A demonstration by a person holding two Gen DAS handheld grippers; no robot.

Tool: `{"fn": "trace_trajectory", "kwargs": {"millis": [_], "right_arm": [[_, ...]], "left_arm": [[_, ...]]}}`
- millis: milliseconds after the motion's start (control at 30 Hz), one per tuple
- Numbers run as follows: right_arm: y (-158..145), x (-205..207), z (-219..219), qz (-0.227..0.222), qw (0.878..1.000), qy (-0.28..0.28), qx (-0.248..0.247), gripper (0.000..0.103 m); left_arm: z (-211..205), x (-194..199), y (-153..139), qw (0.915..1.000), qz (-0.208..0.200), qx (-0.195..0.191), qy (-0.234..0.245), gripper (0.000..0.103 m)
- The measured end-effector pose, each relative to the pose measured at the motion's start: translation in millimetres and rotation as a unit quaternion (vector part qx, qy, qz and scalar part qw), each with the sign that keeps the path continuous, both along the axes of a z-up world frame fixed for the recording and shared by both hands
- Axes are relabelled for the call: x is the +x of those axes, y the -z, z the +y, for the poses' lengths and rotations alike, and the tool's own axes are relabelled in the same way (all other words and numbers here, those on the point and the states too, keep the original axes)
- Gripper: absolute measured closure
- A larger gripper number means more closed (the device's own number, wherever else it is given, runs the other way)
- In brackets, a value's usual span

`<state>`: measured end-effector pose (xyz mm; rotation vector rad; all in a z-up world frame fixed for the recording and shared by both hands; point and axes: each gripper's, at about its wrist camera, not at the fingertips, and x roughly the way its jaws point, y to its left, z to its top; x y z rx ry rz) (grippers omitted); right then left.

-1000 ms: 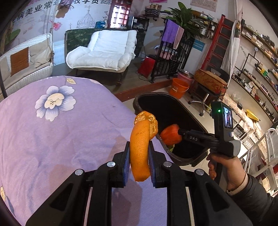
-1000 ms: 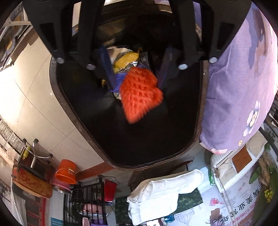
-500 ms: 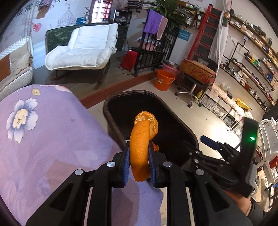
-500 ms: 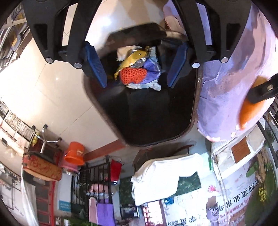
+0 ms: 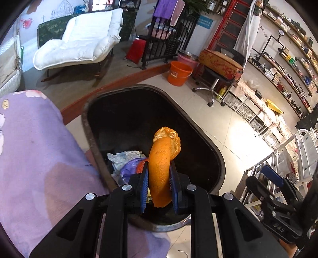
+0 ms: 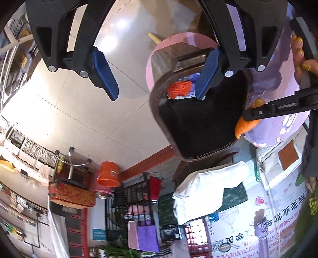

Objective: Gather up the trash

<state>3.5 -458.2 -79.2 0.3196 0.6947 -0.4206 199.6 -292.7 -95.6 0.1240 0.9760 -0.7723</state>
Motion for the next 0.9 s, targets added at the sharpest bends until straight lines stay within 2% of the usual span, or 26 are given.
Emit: {"fn": "trace_trajectory", "kwargs": {"millis": [67, 100, 167, 200, 233, 333, 467, 600, 733, 900], "right_arm": [[0, -3, -4, 0.000, 1.000, 0.006, -0.001, 0.024], [0, -5, -7, -0.001, 1.000, 0.010, 0.000, 0.024], [-1, -6, -10, 0.000, 1.000, 0.016, -0.001, 0.023], [-1, -7, -11, 0.000, 1.000, 0.018, -0.002, 0.022], [-1, -8, -12, -0.001, 1.000, 0.021, -0.004, 0.021], [-3, -13, -15, -0.002, 0.999, 0.032, -0.010, 0.017], [-5, -16, -19, -0.008, 0.999, 0.040, -0.011, 0.013], [-14, -16, -13, -0.026, 0.999, 0.038, -0.019, 0.008], [-25, -16, 6, -0.059, 0.998, 0.014, -0.024, 0.006], [-42, -10, 45, -0.098, 0.994, -0.024, -0.043, 0.005]], "left_arm": [[-6, 1, 3, 1.0000, -0.001, 0.010, 0.000, 0.080], [-8, 2, 4, 0.9999, 0.001, 0.012, 0.000, 0.074], [-10, 3, 5, 0.9999, 0.007, 0.011, 0.000, 0.055], [-11, 3, 5, 0.9999, 0.006, 0.011, -0.003, 0.041], [-11, 3, 4, 0.9999, 0.001, 0.009, -0.006, 0.036], [-12, 0, 1, 0.9998, -0.014, 0.011, -0.001, 0.029], [-4, -10, -10, 0.9992, -0.039, 0.007, -0.003, 0.025], [21, -26, -27, 0.9962, -0.084, -0.009, -0.021, 0.018], [59, -49, -49, 0.9881, -0.141, -0.024, -0.057, 0.008], [115, -75, -69, 0.9728, -0.195, -0.036, -0.120, 0.005]]}}
